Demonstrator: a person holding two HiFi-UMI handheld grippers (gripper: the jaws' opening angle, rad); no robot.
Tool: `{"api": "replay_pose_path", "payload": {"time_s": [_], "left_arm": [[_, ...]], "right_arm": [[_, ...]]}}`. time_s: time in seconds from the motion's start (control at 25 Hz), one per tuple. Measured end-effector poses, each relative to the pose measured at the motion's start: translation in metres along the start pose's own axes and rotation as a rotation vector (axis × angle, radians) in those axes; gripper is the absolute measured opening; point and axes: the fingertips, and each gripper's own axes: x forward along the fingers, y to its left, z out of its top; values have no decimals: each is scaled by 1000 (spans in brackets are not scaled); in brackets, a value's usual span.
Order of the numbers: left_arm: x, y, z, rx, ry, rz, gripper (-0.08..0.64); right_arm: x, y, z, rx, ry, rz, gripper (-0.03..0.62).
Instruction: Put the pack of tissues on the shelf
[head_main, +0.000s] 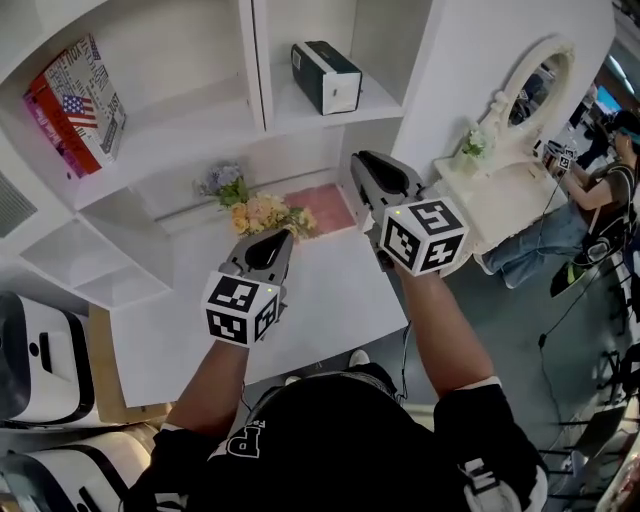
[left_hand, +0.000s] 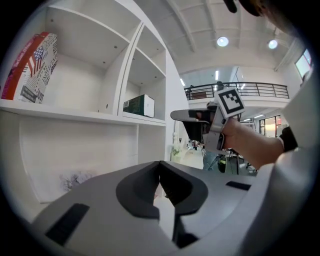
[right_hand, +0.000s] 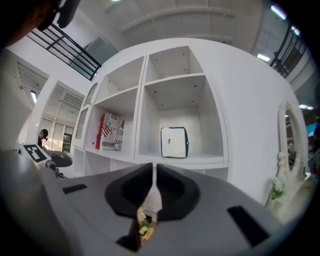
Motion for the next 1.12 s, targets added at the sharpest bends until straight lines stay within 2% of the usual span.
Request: {"api": "replay_pose_path", "payload": {"time_s": [0.04,0.2,0.32,0.48,0.6,0.84,1.12], "left_arm": [[-1,-2,-1,0,-1,-10,14],[-6,-8,-3,-6,-15,-38,14],[-11,-9,-8,-18,-18,-37,14],[-14,-14,-18,-25,-8,-13,14],[-14,-23,-21,-32,-3,5,14],[-9,-57,-20,-81,-31,64,14],[2,-121,-35,-142,-53,163,14]], "right_arm": [[-5,5,-4,-1,-13,6,12],[-25,27,-19,15,-52,85,8],[-36,43,-41,41,-25,132,8],[-50,55,-66,60,9,142,8],[-62,52,-73,86,-5,134,8],[-104,32,-82,255,-99,211,8],[-175,-4,-130,302,20,340,7]]}}
